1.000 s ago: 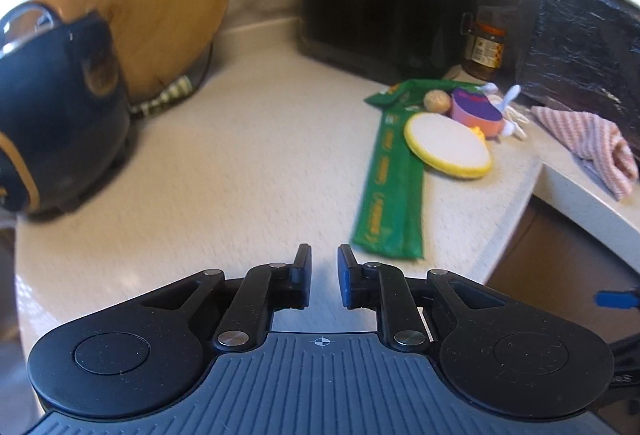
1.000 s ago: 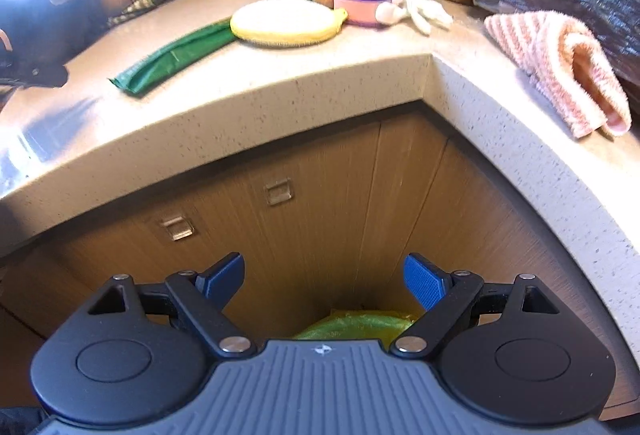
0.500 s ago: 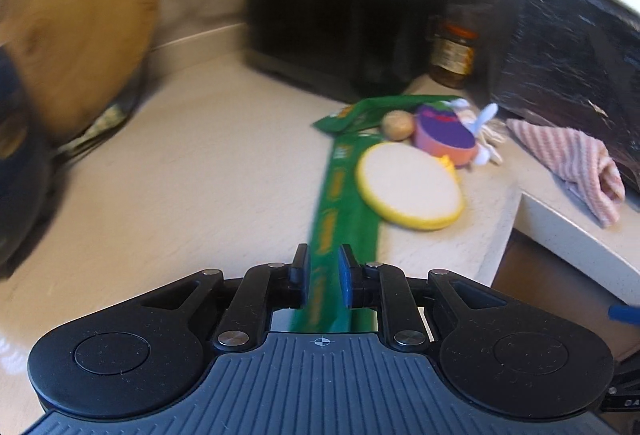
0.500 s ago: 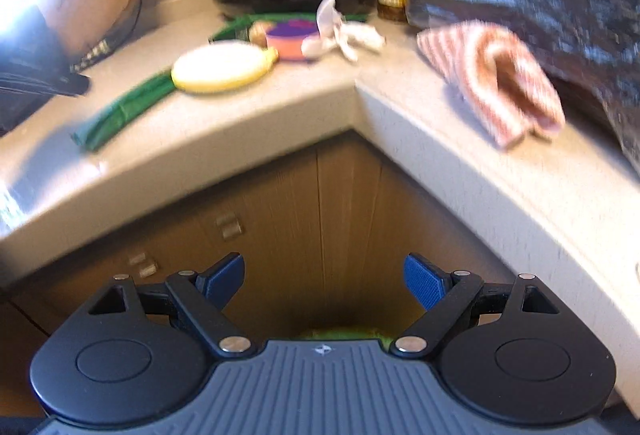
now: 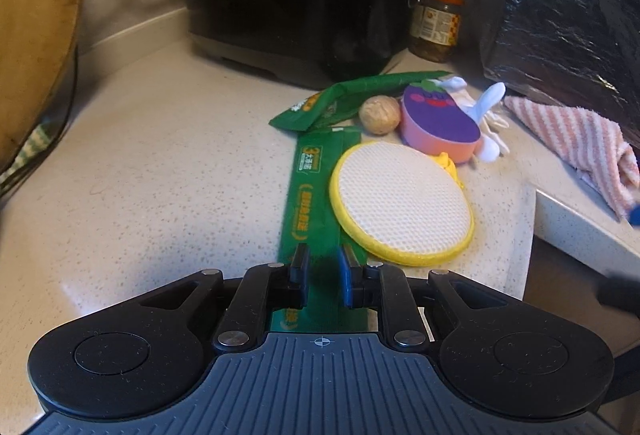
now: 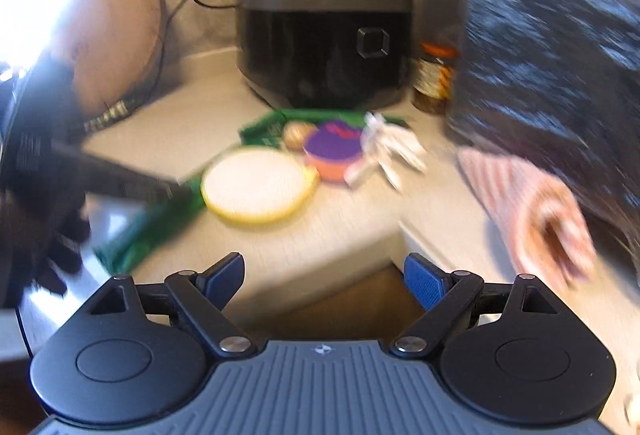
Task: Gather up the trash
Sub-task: 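Grasp the ginger root with the left gripper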
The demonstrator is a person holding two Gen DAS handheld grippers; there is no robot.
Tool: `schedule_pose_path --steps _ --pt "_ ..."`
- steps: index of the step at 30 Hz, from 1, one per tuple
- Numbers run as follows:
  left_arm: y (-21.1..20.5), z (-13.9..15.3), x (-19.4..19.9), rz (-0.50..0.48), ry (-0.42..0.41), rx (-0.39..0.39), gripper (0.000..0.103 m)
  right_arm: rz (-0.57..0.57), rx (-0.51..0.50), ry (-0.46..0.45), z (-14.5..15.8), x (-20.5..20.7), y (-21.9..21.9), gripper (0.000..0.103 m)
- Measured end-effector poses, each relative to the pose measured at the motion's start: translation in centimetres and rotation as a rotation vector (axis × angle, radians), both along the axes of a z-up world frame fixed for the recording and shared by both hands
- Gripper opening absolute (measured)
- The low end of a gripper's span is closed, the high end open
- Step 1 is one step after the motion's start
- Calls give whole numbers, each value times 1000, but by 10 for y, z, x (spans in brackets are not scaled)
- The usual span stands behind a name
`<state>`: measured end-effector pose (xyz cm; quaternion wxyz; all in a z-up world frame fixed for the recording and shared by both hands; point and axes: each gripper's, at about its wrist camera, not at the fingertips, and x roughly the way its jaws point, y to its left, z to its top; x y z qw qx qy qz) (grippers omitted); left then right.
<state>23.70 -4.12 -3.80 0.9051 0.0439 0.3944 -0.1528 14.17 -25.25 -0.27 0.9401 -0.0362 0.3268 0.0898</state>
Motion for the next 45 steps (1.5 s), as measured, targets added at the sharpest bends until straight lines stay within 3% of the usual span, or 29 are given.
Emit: schedule_pose_path --steps 6,14,16,17,20,21,25,28,31,35,38,43,45 --pt "18 7 5 5 14 -55 22 111 -161 -54 -14 38 51 88" --pt "44 16 16 78 34 -137 21 149 -183 9 -50 83 92 87" --pt "42 17 19 64 39 -158 21 150 -177 26 -54 90 94 76" --pt "42 19 21 59 43 -173 21 146 -163 36 -52 93 91 59" --pt "40 23 28 59 37 -201 21 108 -34 32 -31 95 68 40" --pt "39 23 32 60 33 -199 21 77 14 30 -23 97 57 38" --pt "33 18 48 46 42 -178 21 -69 190 8 4 103 7 38" --pt "20 10 53 -21 59 -123 21 -141 165 -11 8 106 -13 39" --pt "7 3 57 -53 57 -82 21 -185 130 28 -1 111 -20 40" --pt "0 13 66 -95 3 -167 21 -106 185 100 -15 102 -18 47" --pt "-18 22 80 -187 -34 -194 22 -80 152 101 -23 89 -7 51" --pt "-55 18 120 -247 -29 -148 22 -41 125 120 -26 68 13 56" --pt "-73 10 132 -283 -12 -91 23 -33 134 125 -27 55 18 60"
